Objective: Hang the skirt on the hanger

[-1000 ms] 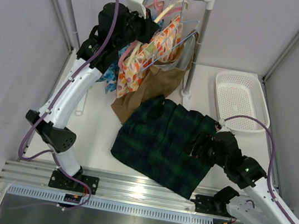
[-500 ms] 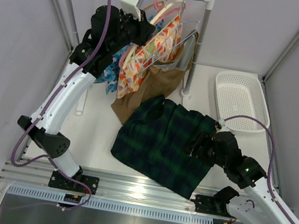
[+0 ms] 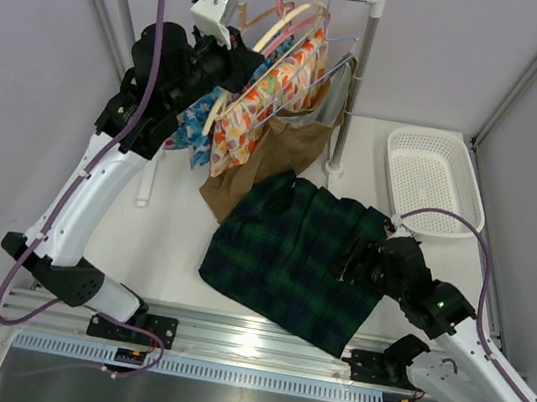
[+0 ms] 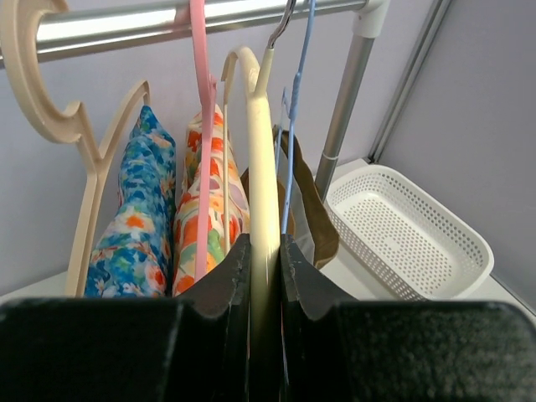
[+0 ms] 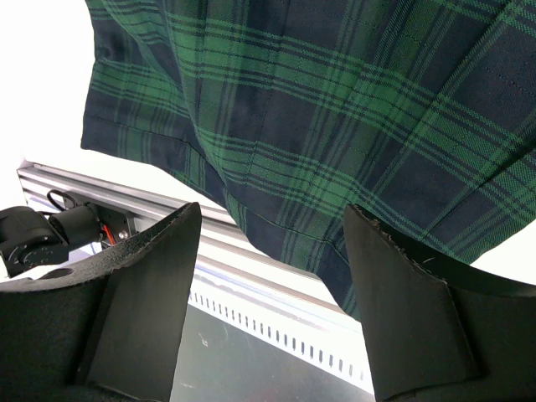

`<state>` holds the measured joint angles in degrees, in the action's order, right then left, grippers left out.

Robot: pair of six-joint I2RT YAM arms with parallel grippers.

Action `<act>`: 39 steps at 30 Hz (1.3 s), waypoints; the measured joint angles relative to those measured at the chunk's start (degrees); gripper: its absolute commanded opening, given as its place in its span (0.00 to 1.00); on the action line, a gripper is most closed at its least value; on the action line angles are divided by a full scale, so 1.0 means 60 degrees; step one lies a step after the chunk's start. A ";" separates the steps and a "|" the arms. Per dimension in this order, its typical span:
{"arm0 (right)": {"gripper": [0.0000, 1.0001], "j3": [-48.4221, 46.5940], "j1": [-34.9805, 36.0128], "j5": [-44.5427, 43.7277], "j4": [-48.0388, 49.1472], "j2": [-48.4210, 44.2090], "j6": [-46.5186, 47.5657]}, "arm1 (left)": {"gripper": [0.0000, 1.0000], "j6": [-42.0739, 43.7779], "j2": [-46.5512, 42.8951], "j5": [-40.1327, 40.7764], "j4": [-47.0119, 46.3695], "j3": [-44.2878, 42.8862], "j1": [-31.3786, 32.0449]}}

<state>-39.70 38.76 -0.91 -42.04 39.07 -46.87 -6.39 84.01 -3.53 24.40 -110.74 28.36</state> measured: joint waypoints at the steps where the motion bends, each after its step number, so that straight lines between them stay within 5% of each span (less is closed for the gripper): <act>1: 0.74 0.0015 0.0000 0.0007 0.0000 0.0004 0.0004 | 0.00 0.0000 -0.0109 -0.0036 0.0004 0.0117 0.0000; 39: 0.73 0.0255 0.0098 0.0047 -0.0175 0.0342 0.0142 | 0.00 0.0248 -0.5329 -0.0033 0.0907 0.3264 0.0000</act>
<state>-38.17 39.35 -0.62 -43.09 41.12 -46.02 -4.91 52.03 -3.73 29.85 -91.15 28.36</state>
